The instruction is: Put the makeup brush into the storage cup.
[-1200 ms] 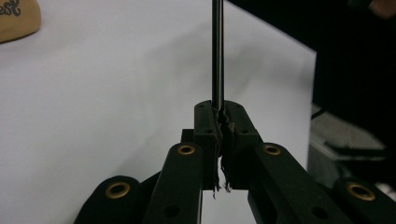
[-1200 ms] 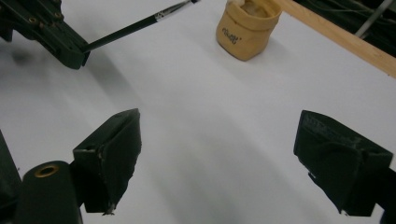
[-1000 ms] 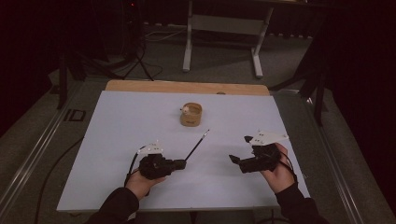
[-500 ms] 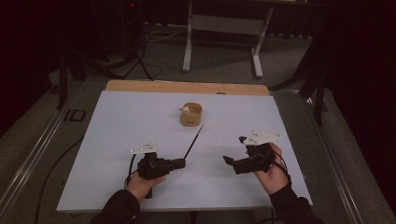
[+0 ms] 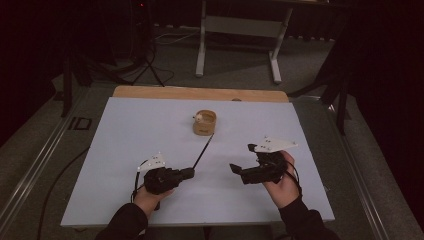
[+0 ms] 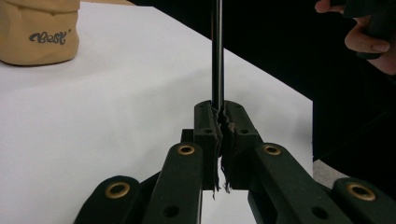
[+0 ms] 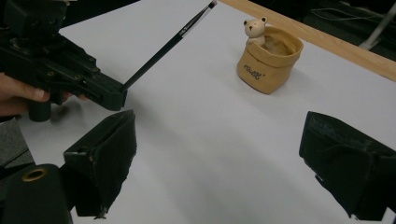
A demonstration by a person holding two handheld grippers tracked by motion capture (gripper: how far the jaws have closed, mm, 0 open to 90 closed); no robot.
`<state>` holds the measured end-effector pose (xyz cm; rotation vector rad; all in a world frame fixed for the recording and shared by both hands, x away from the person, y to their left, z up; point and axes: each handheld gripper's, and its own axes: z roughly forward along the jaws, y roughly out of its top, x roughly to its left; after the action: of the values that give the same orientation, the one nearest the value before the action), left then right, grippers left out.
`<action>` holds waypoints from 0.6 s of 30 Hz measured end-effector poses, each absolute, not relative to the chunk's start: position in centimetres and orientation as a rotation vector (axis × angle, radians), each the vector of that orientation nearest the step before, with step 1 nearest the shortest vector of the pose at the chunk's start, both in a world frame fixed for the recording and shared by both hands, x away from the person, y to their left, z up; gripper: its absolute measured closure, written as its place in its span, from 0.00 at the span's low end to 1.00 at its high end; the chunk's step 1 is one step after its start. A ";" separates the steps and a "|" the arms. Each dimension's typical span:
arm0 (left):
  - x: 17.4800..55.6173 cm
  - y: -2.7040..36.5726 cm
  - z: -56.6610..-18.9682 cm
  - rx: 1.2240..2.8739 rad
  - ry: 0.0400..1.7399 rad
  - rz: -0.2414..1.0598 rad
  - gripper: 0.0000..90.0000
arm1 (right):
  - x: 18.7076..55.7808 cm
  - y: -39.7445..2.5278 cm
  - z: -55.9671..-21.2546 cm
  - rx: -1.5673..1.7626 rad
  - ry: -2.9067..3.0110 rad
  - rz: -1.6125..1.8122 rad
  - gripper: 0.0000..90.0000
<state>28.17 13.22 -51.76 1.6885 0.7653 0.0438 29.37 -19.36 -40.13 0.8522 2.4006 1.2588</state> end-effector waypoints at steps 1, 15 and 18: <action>28.2 13.2 -51.8 1.688 0.765 0.044 0.95 | 29.4 -19.3 -40.1 0.856 2.404 1.259 0.12; 28.1 13.0 -51.9 1.699 0.768 0.071 0.95 | 28.7 -17.0 -38.0 0.938 2.297 1.299 0.11; 28.1 13.0 -51.8 1.705 0.763 0.081 0.95 | 28.7 -16.1 -37.6 0.936 2.274 1.297 0.11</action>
<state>28.10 13.01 -51.84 1.7045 0.7628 0.0806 28.66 -16.14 -37.61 0.9362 2.2738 1.2970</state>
